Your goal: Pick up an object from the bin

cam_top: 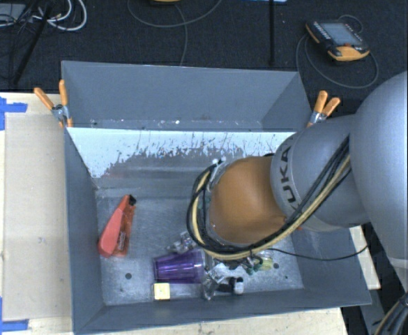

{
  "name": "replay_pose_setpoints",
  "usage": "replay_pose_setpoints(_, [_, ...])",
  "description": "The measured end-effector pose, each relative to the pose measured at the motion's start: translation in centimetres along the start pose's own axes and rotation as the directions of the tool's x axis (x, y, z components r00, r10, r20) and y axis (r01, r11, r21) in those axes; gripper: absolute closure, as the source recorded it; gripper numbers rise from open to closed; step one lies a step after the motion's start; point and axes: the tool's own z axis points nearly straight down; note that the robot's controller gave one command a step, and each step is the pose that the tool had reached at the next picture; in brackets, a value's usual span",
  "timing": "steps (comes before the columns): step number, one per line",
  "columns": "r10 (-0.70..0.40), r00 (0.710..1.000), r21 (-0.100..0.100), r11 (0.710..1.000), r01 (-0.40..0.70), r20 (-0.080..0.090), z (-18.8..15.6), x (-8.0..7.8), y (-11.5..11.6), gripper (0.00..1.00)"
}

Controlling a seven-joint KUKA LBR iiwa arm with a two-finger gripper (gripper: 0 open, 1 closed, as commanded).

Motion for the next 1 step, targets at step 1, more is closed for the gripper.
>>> replay_pose_setpoints(1, [0.0, 1.0, 0.0, 1.0, 0.0, 0.0, 0.0, 0.0, 0.0, 1.0])
